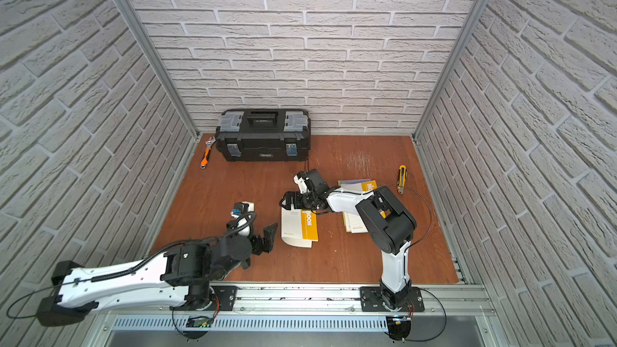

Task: Close the notebook
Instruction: Close the notebook at the center of the board, then pick up the notebook from the center of the board.

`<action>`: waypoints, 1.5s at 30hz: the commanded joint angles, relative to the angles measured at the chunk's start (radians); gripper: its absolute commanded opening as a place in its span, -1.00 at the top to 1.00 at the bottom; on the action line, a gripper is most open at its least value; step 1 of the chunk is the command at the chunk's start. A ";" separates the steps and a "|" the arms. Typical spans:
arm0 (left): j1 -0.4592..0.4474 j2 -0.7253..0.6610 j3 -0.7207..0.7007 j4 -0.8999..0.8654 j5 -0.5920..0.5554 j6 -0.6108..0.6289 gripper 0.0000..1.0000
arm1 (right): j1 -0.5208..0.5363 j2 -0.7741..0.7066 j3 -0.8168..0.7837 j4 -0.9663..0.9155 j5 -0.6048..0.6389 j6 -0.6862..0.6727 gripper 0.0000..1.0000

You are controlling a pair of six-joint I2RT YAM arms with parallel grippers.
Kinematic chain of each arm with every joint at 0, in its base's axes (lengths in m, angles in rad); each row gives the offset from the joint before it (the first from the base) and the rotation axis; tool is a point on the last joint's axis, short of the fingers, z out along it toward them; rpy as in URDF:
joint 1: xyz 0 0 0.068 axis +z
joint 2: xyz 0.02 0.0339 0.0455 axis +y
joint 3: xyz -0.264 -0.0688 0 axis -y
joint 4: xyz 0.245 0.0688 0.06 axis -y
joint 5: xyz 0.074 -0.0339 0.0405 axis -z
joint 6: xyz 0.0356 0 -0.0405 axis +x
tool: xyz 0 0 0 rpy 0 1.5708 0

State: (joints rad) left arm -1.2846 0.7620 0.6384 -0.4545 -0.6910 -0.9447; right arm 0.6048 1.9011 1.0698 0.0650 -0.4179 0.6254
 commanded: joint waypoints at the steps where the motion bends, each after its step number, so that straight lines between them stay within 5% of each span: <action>1: 0.122 -0.071 -0.071 0.123 0.279 -0.132 -0.66 | 0.000 -0.072 -0.053 0.062 0.003 0.023 -1.00; 7: 0.422 -0.177 -0.197 0.339 0.701 -0.383 -0.50 | 0.000 -0.120 -0.066 0.041 0.006 0.013 -1.00; 12: 0.581 0.014 -0.261 0.597 1.044 -0.448 -0.60 | 0.000 -0.113 -0.093 0.099 -0.017 0.041 -1.00; 20: 0.667 0.157 -0.218 0.347 1.081 -0.192 -0.52 | 0.000 -0.136 -0.097 0.057 -0.004 0.014 -1.00; 26: 0.720 0.295 -0.292 0.503 1.139 -0.166 -0.25 | -0.002 -0.120 -0.131 0.090 0.001 0.032 -1.00; 45: 0.725 0.605 -0.333 0.877 1.103 -0.179 -0.03 | -0.007 -0.083 -0.149 0.118 -0.023 0.036 -1.00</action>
State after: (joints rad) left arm -0.5640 1.3384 0.3294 0.3267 0.4133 -1.1210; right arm 0.6037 1.8122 0.9306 0.1459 -0.4274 0.6590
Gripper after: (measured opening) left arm 0.517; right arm 0.997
